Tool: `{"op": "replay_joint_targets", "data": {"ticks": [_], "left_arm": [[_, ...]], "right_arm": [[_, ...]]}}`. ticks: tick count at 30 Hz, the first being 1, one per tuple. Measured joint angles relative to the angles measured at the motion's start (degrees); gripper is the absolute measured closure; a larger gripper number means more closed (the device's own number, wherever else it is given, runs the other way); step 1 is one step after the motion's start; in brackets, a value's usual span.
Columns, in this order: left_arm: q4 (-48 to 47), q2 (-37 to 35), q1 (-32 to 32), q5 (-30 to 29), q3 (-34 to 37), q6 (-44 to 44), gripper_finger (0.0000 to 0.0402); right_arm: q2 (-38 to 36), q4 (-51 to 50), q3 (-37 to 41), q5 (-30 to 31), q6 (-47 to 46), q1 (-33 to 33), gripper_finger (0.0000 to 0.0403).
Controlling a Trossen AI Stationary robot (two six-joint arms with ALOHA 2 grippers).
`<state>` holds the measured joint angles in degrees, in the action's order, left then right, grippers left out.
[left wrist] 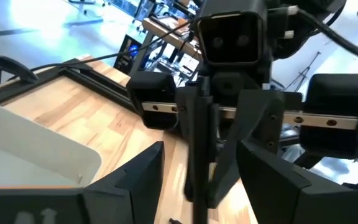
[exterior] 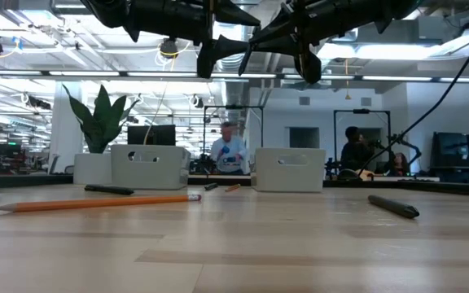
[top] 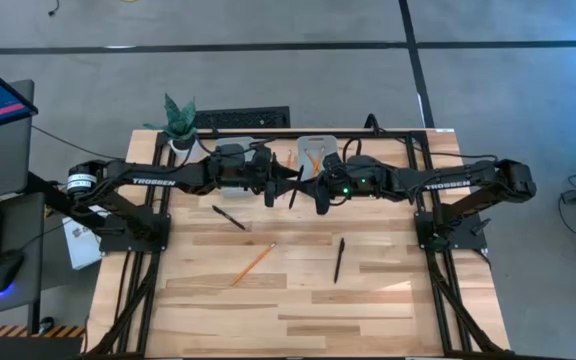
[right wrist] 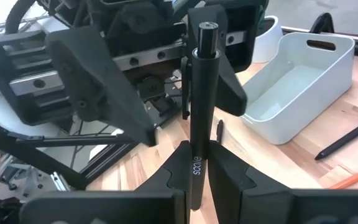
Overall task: Sort pens & pencils
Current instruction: Put the black pen into the left gray bin
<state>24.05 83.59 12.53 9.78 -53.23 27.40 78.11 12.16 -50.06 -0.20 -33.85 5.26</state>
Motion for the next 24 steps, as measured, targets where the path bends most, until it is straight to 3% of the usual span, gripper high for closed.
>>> {"op": "replay_joint_targets", "data": {"ticks": [24], "left_arm": [[-0.06,0.00,-0.04,0.25,0.00,-1.70,0.0314]], "right_arm": [[0.00,0.28,0.00,-0.36,0.85,-1.09,0.0340]]}}
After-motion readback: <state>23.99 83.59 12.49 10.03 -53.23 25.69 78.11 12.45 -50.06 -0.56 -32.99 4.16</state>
